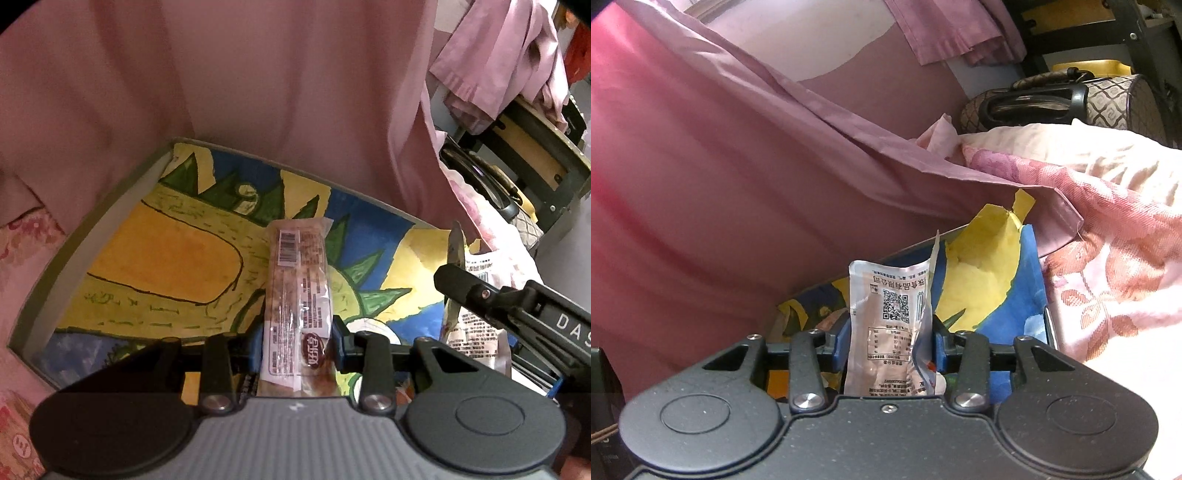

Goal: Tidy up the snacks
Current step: 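Lower the bar into the tray with left tool while right tool lowers and opens on the white packet, then withdraw both open tools from the tray back toward the remaining snacks, then move left tool to the gold chip bag while right tool approaches the dark wrapped candy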

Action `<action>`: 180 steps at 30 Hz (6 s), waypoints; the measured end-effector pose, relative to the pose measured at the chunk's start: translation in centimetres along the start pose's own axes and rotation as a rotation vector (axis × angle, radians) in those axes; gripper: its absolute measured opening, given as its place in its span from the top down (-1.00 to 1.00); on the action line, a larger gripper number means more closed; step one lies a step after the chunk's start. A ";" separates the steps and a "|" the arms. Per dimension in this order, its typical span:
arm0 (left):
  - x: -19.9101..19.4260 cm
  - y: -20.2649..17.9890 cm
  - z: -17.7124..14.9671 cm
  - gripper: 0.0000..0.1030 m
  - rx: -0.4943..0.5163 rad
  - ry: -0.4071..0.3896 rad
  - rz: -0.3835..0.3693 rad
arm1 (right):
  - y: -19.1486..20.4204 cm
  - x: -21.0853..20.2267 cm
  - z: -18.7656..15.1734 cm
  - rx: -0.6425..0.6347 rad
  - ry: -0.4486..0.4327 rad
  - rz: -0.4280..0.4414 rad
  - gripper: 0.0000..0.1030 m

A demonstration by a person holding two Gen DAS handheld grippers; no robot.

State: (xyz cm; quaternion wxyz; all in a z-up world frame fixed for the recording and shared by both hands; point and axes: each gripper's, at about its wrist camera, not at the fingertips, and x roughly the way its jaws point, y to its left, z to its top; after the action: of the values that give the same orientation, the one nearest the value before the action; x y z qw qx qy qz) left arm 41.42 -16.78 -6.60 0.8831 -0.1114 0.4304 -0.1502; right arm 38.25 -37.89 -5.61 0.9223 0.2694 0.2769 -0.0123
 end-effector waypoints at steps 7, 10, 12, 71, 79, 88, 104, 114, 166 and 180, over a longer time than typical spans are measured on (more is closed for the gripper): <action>-0.3 0.1 0.1 0.14 -0.018 -0.006 0.026 | 0.2 0.1 0.0 -0.008 0.012 -0.036 -0.16; -0.9 0.2 0.2 0.03 -0.021 -0.021 0.030 | 0.4 0.0 0.3 -0.010 0.023 -0.049 -0.29; -1.3 0.1 0.3 -0.10 -0.020 -0.025 0.037 | 0.5 -0.2 0.4 -0.010 0.024 -0.051 -0.48; -29.0 3.8 -14.5 -0.99 0.180 -0.481 0.149 | 11.4 -25.7 -14.3 -0.501 -0.299 -0.094 -0.99; -29.9 5.4 -17.2 -0.99 0.207 -0.470 0.187 | 11.6 -27.2 -17.5 -0.452 -0.253 -0.123 -0.99; -29.9 6.5 -19.5 -0.99 0.247 -0.446 0.208 | 11.8 -27.4 -19.7 -0.453 -0.205 -0.159 -0.99; -28.0 7.8 -19.9 -0.99 0.226 -0.282 0.289 | 11.6 -24.2 -21.4 -0.467 -0.044 -0.223 -0.99; -26.8 8.6 -19.5 -0.99 0.210 -0.214 0.288 | 11.5 -22.5 -22.1 -0.477 0.036 -0.251 -0.99; -9.7 6.5 -13.4 -0.39 0.572 0.014 -0.115 | 7.9 -10.7 -22.1 -0.286 0.264 -0.258 -0.55; -11.2 6.1 -14.2 -0.07 0.567 0.078 -0.093 | 8.6 -10.9 -22.4 -0.341 0.253 -0.251 -0.05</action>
State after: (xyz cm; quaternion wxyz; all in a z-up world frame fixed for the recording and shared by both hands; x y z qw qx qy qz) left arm 24.68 -8.04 -9.04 0.8539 0.1263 0.3992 -0.3091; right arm 19.25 -20.68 -11.48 0.9036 0.0727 0.4196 -0.0463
